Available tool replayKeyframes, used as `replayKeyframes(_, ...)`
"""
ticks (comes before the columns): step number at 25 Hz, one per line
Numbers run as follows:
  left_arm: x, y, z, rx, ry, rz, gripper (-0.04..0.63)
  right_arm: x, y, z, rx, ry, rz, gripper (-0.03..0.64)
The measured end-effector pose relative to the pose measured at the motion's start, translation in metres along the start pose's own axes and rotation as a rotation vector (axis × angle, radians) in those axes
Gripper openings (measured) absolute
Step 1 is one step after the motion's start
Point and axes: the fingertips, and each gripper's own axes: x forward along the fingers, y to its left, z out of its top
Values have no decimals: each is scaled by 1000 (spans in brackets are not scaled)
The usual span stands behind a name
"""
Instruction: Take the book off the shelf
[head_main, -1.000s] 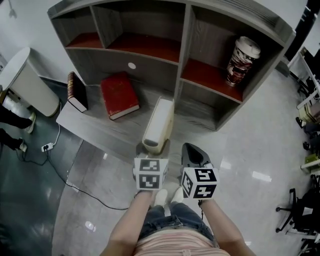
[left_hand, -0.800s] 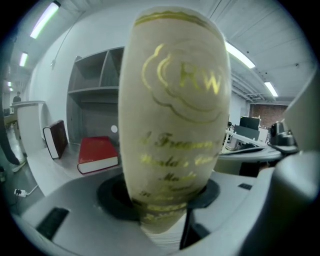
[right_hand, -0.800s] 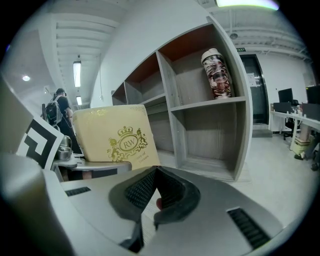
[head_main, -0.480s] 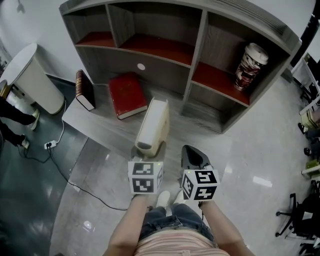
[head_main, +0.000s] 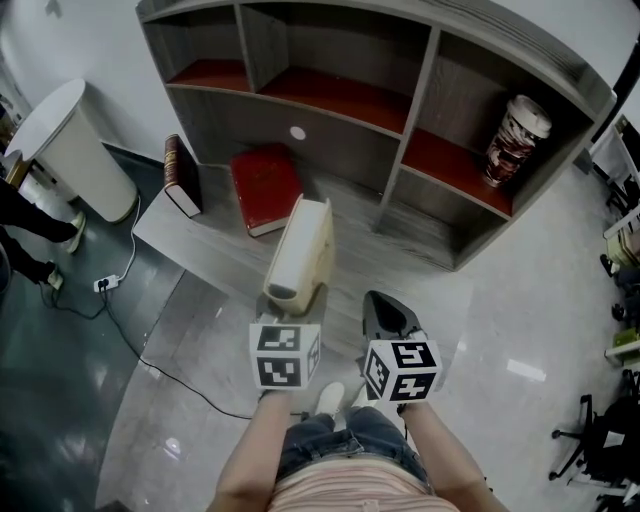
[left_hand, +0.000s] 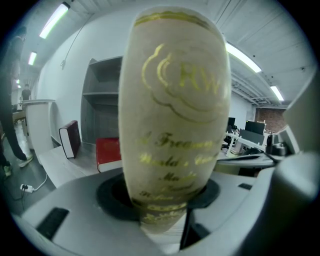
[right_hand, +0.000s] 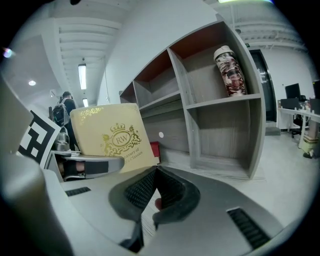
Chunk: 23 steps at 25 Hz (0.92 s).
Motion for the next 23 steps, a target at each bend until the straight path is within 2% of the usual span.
replayKeyframes(23,-18,42,-13,-12,29,36,224,21,44,-4,-74,18,50,5)
